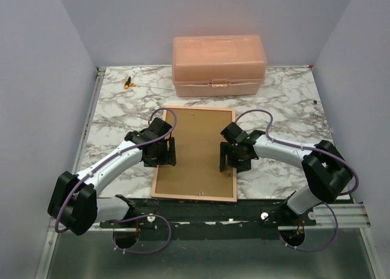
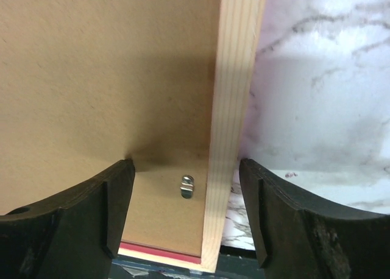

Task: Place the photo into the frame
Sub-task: Install the photo frame at the center of the board.

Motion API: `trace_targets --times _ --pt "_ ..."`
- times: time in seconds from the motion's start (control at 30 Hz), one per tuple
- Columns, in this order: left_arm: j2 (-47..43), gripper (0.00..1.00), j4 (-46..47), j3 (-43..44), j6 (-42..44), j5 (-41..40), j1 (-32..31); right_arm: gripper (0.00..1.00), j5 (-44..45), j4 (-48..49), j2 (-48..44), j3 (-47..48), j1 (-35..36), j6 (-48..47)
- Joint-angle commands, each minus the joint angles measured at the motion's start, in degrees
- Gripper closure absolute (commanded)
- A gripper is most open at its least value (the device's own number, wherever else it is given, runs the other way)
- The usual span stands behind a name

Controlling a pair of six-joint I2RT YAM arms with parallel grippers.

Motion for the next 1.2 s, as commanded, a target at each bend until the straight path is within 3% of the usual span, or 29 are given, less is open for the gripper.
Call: trace_targets --times 0.0,0.3,0.53,0.77,0.97,1.17 --pt "-0.72 0.27 -0.35 0.36 0.27 -0.88 0.36 0.24 3.33 -9.46 2.15 -5.06 1.6 2.33" --pt "-1.02 0.27 0.48 -1.0 -0.08 -0.37 0.35 0.31 5.57 -10.78 0.98 -5.07 2.96 3.67" --pt "-1.26 0.26 0.57 -1.7 -0.17 -0.32 0.38 0.48 6.45 -11.79 1.65 -4.27 4.25 3.97" --pt "-1.13 0.27 1.0 -2.07 -0.25 -0.23 0.37 0.81 8.48 -14.08 2.07 -3.02 4.82 3.82" --pt "-0.87 0.27 1.44 -2.41 -0.34 -0.15 0.37 0.97 10.02 -16.42 2.44 -1.71 5.52 3.55" --pt "-0.67 0.27 1.89 -2.77 -0.21 -0.01 0.42 0.99 11.57 -19.04 2.36 0.15 6.57 3.63"
